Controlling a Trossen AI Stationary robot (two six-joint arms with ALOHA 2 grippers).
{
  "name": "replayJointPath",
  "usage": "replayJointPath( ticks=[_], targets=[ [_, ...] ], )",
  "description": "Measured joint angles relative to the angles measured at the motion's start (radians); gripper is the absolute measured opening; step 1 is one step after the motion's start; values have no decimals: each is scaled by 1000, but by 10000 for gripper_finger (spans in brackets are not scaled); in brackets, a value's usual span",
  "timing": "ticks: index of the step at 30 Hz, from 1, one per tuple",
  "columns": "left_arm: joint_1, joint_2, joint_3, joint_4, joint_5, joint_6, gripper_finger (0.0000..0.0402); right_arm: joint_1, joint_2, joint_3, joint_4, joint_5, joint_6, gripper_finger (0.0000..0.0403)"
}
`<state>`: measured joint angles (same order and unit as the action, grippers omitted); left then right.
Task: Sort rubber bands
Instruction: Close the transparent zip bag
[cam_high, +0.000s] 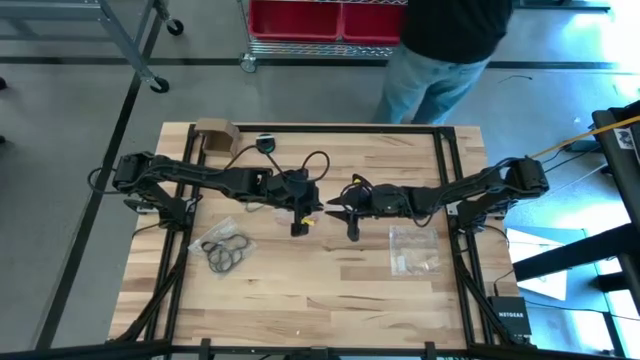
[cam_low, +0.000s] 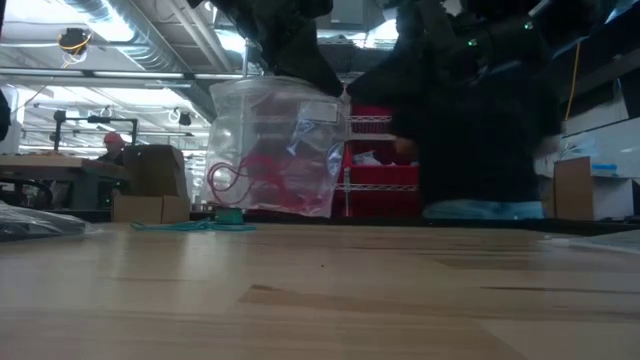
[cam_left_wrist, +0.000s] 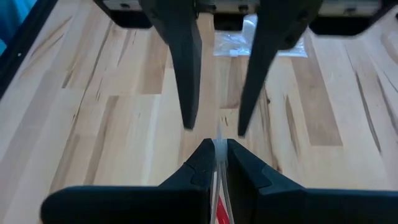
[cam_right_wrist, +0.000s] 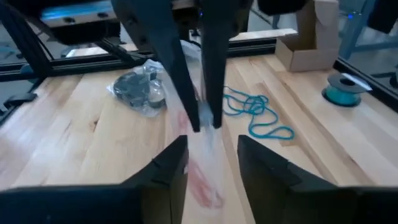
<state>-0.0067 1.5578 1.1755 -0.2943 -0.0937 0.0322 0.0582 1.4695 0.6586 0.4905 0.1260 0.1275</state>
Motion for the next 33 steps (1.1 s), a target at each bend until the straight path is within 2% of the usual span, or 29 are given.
replayJointPath(
  ticks=[5,15,20,26,33],
  targets=[
    [0,0,0,0,0,-6,17,0,51,11,68,-6,-40,124],
    [0,0,0,-4,-3,-9,17,0,55,16,55,4,-104,12],
    [0,-1,0,-4,-4,-9,17,0,55,14,75,29,-110,2],
    [2,-2,3,-1,-32,-52,17,6,55,14,82,169,-77,0],
    [1,-2,4,-22,-43,-109,17,54,55,14,87,385,-94,0]
  ],
)
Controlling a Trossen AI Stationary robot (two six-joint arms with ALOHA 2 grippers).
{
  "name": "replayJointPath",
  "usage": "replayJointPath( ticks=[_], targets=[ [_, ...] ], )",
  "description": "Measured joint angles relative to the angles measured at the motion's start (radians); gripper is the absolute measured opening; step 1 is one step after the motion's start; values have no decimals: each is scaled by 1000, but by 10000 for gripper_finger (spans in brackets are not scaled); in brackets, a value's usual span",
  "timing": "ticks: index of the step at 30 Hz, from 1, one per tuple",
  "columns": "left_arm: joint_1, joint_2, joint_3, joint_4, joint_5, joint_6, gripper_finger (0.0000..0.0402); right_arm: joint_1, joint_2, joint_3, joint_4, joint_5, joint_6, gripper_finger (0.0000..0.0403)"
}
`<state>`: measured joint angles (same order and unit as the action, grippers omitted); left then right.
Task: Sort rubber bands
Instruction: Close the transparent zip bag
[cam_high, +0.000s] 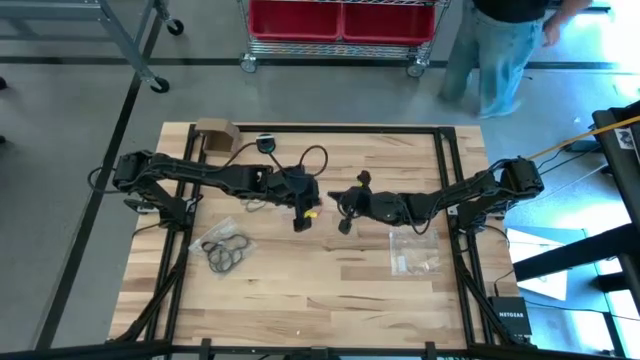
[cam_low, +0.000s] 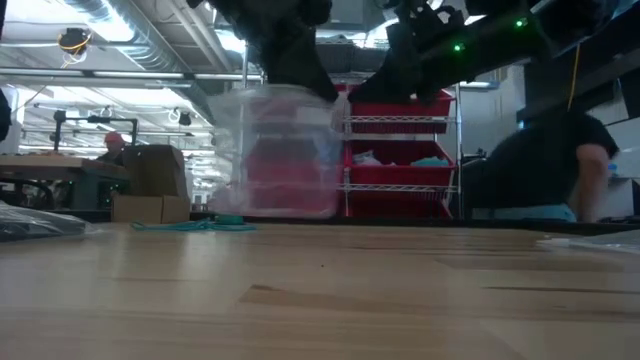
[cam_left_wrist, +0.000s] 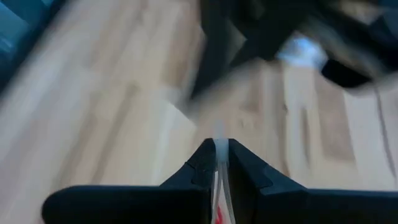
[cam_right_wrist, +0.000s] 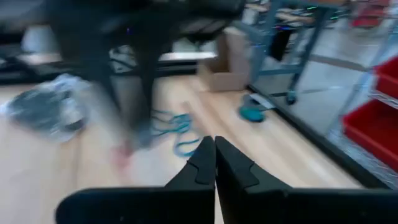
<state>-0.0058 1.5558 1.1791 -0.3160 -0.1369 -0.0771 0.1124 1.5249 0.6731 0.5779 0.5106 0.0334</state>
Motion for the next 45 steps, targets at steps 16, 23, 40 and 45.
replayJointPath(
  ticks=[16,23,40,45],
  targets=[
    [-4,-25,-3,-49,-1,14,17,-9,-32,2,-96,-235,91,39],
    [-4,-28,-3,-39,-1,34,17,-38,-32,2,-48,-357,37,107],
    [-20,-28,-3,-32,7,28,17,-76,4,1,51,-477,-66,58],
    [-20,-27,-4,-40,8,27,17,-76,30,1,58,-477,-87,16]
  ],
)
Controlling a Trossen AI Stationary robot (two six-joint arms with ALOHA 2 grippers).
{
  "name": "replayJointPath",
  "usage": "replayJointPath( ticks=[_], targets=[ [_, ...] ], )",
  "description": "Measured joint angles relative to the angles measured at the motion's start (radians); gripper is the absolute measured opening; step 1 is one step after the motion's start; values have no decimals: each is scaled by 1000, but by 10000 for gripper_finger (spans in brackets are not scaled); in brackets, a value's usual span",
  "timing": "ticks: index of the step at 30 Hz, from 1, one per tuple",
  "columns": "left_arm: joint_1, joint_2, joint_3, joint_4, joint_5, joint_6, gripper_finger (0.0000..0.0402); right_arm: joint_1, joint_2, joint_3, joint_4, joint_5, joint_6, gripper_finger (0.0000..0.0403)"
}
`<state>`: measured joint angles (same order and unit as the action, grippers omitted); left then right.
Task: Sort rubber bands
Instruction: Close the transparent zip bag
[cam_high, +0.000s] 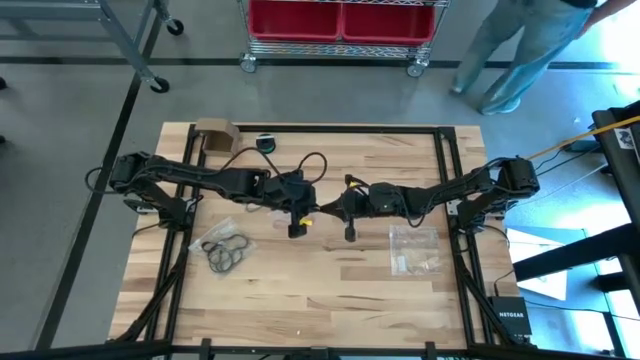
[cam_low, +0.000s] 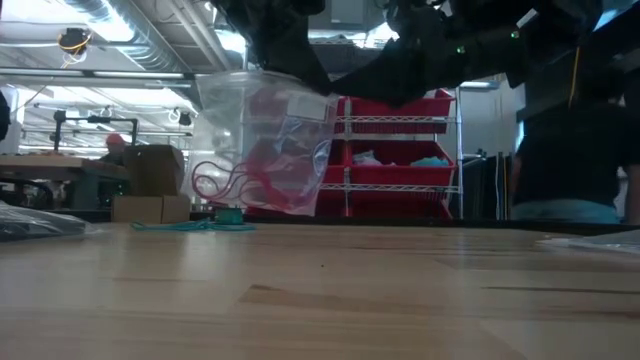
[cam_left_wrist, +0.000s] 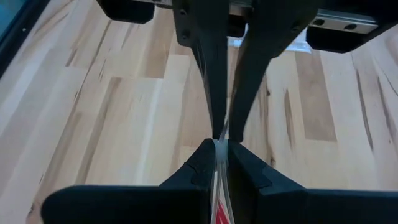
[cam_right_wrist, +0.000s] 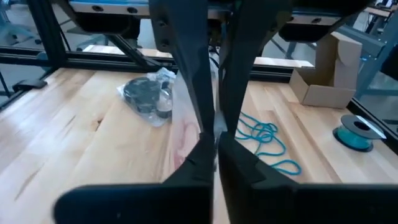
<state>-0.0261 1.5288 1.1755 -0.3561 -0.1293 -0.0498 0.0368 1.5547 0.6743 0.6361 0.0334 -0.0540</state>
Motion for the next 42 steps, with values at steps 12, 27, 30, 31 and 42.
replayJointPath(
  ticks=[12,27,30,31,42],
  targets=[
    [-30,0,1,1,50,226,17,-67,1,1,2,-375,-29,0],
    [-40,0,1,-67,19,271,17,-76,2,-1,-92,-253,115,8],
    [-40,0,1,-43,19,241,17,-76,2,-1,-67,-245,128,36],
    [-39,0,1,-36,19,232,17,-76,2,-1,-53,-245,135,48],
    [-38,0,1,-3,20,177,17,-76,0,35,-97,-247,146,128]
  ],
)
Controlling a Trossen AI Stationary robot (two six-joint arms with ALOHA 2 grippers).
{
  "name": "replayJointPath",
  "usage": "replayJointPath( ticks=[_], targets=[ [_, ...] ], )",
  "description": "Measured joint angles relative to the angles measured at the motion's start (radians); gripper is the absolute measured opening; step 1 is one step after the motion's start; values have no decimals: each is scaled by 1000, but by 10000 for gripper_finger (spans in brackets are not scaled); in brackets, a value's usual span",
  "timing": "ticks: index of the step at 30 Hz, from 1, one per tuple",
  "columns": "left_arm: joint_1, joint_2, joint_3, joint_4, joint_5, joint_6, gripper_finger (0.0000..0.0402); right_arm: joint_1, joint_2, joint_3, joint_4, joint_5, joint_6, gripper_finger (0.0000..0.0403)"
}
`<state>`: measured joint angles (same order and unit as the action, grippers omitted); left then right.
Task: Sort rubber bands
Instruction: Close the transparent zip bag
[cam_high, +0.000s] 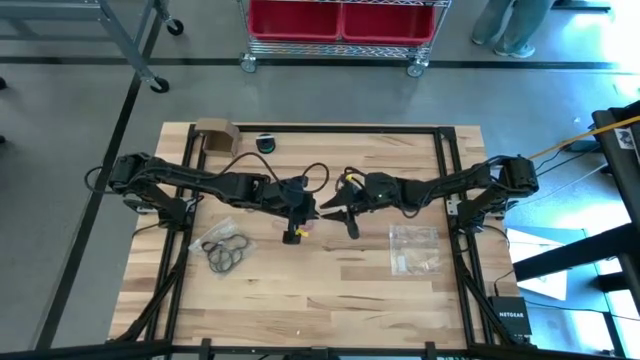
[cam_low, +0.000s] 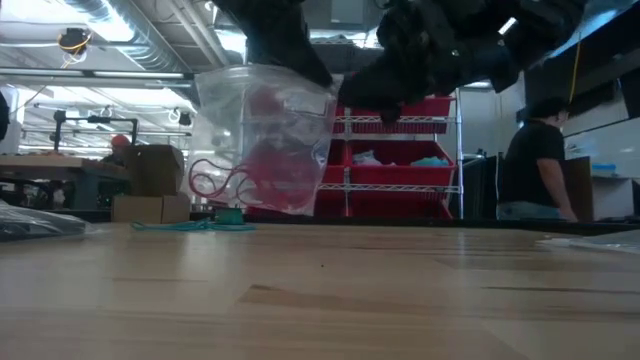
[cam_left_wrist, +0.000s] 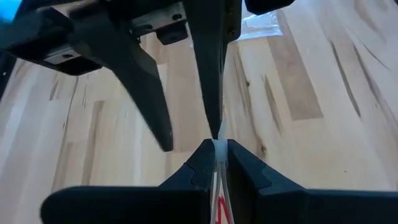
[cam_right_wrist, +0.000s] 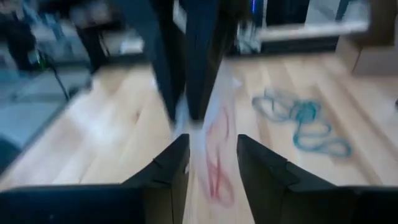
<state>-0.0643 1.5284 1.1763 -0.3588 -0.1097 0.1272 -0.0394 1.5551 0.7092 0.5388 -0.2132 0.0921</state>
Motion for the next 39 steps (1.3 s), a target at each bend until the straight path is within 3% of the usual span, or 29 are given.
replayJointPath(
  ticks=[5,18,23,27,30,39],
  targets=[
    [1,0,0,-10,-9,-16,17,0,1,34,-194,18,-48,129],
    [2,0,0,-10,-11,-39,17,16,0,76,-129,57,-51,124],
    [2,-1,0,-7,-13,-42,17,16,0,76,-139,74,-50,89],
    [2,-1,0,-5,-16,-47,17,16,0,74,-117,78,-52,35],
    [2,-1,0,-6,-22,-56,17,17,1,74,-107,124,-74,7],
    [3,-5,4,-52,-32,-148,17,77,5,73,-52,385,-101,1]
  ],
)
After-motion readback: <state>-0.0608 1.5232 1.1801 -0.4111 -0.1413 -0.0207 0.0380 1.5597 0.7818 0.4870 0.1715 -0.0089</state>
